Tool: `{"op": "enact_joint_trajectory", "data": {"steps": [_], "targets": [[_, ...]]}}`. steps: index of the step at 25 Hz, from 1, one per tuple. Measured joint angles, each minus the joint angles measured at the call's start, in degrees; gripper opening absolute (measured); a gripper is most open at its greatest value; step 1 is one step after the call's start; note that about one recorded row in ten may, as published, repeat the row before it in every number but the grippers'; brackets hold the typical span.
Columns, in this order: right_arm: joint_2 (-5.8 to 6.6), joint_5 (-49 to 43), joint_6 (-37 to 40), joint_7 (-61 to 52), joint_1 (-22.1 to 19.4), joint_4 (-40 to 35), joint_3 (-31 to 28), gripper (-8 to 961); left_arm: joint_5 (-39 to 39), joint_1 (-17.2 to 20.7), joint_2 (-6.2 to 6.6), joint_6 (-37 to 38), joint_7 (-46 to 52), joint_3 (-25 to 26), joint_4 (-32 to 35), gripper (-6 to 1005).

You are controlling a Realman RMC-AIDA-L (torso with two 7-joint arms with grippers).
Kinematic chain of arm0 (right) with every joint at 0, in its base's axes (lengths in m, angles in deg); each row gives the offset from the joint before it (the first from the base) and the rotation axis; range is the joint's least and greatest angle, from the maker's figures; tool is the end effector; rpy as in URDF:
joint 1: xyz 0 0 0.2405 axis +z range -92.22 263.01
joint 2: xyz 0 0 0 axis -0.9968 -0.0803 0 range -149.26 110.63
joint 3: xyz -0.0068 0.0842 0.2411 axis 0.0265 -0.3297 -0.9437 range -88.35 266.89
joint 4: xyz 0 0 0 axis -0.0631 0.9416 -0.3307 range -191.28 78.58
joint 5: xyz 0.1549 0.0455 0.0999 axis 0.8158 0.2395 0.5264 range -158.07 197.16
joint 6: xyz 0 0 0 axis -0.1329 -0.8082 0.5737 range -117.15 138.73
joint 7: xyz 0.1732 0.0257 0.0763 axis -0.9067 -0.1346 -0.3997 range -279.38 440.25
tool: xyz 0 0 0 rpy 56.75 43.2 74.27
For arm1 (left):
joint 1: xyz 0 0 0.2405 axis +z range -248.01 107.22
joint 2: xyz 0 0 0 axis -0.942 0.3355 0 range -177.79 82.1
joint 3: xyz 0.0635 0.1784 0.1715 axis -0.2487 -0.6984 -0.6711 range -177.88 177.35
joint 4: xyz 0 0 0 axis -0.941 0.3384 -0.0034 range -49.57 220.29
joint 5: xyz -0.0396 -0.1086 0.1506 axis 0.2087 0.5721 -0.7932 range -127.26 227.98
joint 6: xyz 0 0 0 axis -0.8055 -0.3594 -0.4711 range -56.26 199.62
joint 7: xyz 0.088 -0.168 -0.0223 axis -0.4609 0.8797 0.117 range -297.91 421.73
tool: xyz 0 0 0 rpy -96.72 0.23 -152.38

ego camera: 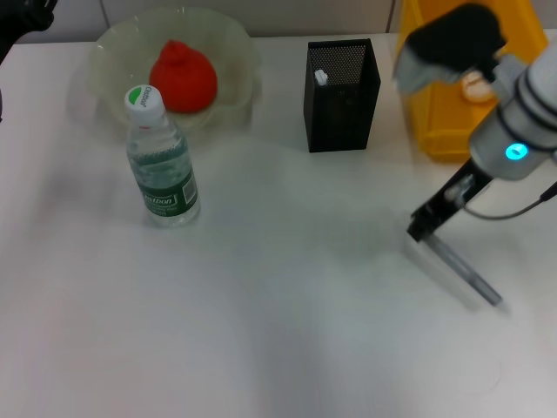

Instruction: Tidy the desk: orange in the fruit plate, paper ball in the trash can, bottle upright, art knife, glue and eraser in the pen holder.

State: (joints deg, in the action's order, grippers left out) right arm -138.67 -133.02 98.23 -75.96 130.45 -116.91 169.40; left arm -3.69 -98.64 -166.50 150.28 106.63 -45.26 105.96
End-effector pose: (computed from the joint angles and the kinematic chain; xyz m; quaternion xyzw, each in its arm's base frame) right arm 0.2104 0.3570 -0.0670 -0.8735 0.3987 -0.2316 0.1564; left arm -0.2297 0.3919 0.0539 -0.7271 -0.1570 -0.4721 0.4731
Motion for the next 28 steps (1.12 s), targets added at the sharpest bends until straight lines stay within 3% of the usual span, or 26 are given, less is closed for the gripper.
{"op": "enact_joint_trajectory", "data": {"steps": [3,6,9,12,17,22,28], "targets": [[0.09,6.55,1.20,5.92,-3.98,-6.26,-7.78,145,0.00,0.03,0.05,0.20,-0.02,0.05,0.05,520],[0.18,19.69,-0.27,15.93,-8.06,-7.09,-18.32,144,0.00,0.03,0.08,0.22,-0.10,0.46,0.06,520],[0.35,37.23,-1.93,31.43,-10.69,0.49,-30.37,143,0.00,0.03,0.09,0.23,-0.17,1.02,-0.02,520],[0.78,56.39,-2.08,50.19,-11.72,14.13,-38.57,143,0.00,0.02,0.09,-0.04,-0.24,1.37,-0.07,520],[0.28,70.50,-5.96,73.44,-10.54,28.31,-41.30,142,0.00,-0.44,0.15,-0.52,-0.33,1.47,-0.04,520],[-0.04,71.79,-15.49,84.88,-5.07,36.83,-40.92,158,-0.01,-0.49,0.18,-0.81,-0.82,1.49,0.05,520],[-0.17,71.85,-23.81,94.12,-0.24,41.66,-40.77,191,-0.01,-0.06,0.18,-0.82,-1.11,1.74,-0.14,520]]}}
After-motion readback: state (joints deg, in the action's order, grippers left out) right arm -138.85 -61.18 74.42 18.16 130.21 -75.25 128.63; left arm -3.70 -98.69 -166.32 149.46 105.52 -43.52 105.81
